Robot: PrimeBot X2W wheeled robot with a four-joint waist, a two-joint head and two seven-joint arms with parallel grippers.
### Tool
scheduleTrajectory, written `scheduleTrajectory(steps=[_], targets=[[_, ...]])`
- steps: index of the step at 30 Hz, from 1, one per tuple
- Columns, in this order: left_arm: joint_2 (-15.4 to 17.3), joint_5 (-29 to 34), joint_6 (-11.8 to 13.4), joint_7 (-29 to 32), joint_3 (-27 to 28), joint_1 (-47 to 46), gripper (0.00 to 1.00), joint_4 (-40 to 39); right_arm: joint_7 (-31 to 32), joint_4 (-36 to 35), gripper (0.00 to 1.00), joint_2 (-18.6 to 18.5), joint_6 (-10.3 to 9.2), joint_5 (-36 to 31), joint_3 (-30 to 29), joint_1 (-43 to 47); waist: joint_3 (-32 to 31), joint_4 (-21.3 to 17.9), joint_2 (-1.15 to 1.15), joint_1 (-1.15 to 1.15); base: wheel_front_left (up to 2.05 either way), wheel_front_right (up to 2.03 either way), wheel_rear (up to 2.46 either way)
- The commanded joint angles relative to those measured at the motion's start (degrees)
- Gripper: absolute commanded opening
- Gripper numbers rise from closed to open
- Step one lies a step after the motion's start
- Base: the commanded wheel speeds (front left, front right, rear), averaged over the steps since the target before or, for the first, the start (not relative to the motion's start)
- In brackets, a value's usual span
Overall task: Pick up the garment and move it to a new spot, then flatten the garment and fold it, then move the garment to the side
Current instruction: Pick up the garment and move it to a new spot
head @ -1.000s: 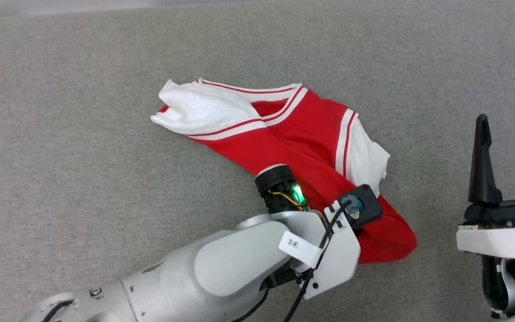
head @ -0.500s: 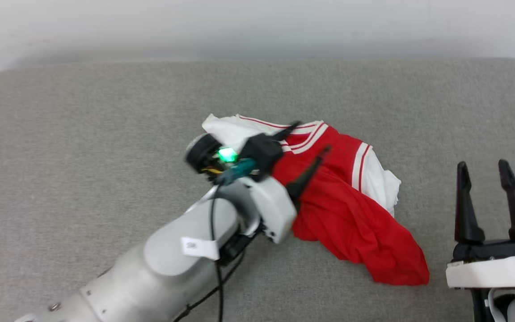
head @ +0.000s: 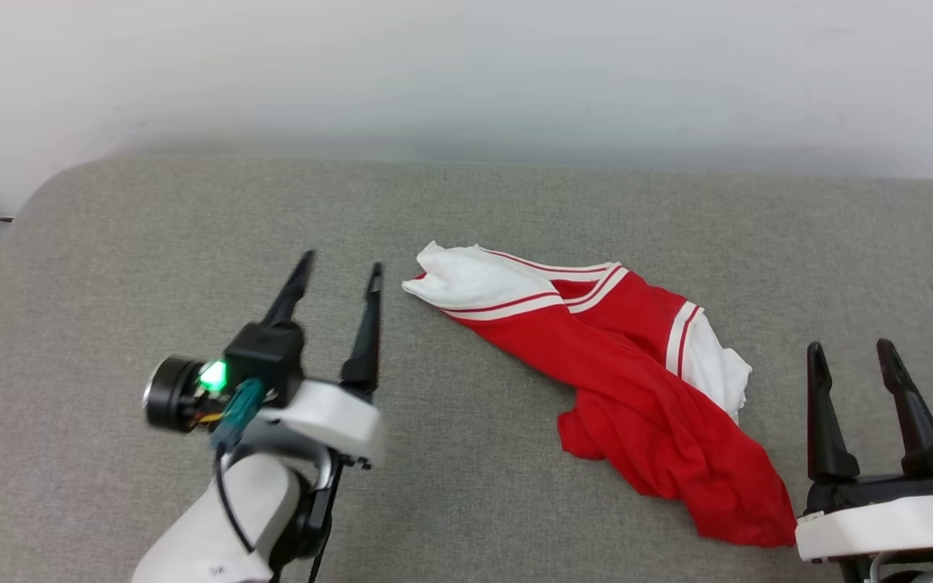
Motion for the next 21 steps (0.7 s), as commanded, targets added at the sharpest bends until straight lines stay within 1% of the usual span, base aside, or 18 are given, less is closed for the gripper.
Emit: scheduleTrajectory(steps=[1,3,6,12,13,18,19,21], targets=[[-0.6,1.5,0.7,-0.3,2.6,2.7,1.00,-1.7,-0.1,0.4,1.00,0.1,-0.04,0.2,0.2,1.0,-0.6,0.5,0.00,0.00,0.00,0.00,0.00],[-1.2,3.4,0.9,-0.3,6.3,6.7,1.00,-3.6,-0.1,0.7,1.00,0.1,-0.04,0.6,0.3,1.2,-1.1,0.7,0.00,0.00,0.00,0.00,0.00],[-2.6,6.8,0.4,-0.2,11.5,11.6,1.00,-6.1,-0.1,1.2,1.00,0.1,-0.04,1.0,0.6,1.5,-1.8,0.9,0.00,0.00,0.00,0.00,0.00],[-6.4,13.6,-1.9,-0.2,21.2,20.6,1.00,-9.7,-0.1,2.0,1.00,0.1,-0.04,1.6,1.1,2.4,-2.9,0.8,0.00,0.00,0.00,0.00,0.00],[-8.4,16.5,-3.7,-0.2,24.4,24.1,1.00,-10.4,-0.1,2.5,1.00,0.1,-0.04,2.2,1.4,2.7,-3.4,0.7,0.00,0.00,0.00,0.00,0.00],[-11.2,20.2,-6.9,-0.2,28.3,27.8,1.00,-10.1,-0.1,3.7,1.00,0.1,-0.04,3.4,1.6,3.5,-3.8,0.8,0.00,0.00,0.00,0.00,0.00],[-12.4,22.2,-8.6,-0.2,29.9,29.3,1.00,-9.4,-0.1,4.0,1.00,0.1,-0.04,3.5,1.7,3.8,-4.0,0.9,0.00,0.00,0.00,0.00,0.00],[-12.9,22.5,-9.1,-0.2,30.5,29.6,1.00,-9.1,-0.1,4.1,1.00,0.1,-0.04,3.4,1.7,3.9,-4.0,0.9,0.00,0.00,0.00,0.00,0.00]])
